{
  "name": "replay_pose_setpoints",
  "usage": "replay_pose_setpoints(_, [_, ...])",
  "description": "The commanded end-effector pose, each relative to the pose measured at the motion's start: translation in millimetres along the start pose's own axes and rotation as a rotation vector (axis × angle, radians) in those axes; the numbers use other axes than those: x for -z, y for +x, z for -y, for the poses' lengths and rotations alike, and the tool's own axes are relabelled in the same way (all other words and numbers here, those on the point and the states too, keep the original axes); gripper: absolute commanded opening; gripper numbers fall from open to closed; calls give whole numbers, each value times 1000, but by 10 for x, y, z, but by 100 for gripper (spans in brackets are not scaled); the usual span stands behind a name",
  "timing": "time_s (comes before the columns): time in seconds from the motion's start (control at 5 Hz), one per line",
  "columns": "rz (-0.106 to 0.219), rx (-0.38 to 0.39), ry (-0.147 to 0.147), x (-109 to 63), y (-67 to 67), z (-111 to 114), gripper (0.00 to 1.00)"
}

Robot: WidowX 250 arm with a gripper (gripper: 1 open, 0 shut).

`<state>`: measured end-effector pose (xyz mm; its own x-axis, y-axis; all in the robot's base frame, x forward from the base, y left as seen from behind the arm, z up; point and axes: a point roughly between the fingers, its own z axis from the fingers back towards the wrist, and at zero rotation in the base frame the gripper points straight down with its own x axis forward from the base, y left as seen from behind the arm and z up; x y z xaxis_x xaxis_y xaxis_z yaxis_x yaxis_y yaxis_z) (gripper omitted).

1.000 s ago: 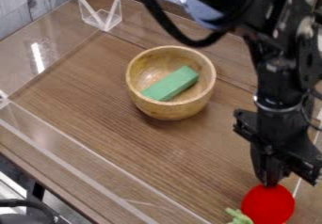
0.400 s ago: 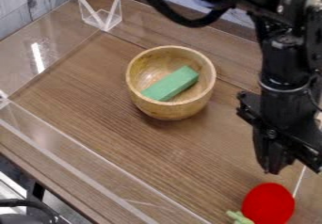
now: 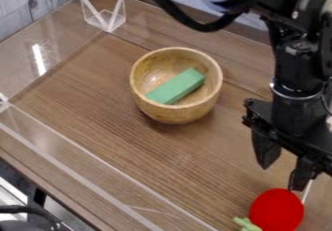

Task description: Move the red fruit to the right

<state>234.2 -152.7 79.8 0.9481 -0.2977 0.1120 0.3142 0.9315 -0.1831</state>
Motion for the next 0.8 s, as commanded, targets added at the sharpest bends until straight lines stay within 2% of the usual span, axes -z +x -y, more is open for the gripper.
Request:
replay_pose_setpoints(0.0, [49, -68, 6, -90, 26, 33, 0])
replay_pose_setpoints(0.2, [40, -77, 9, 26, 7, -2, 0])
replay_pose_setpoints(0.6, [49, -94, 24, 82, 2, -65, 0])
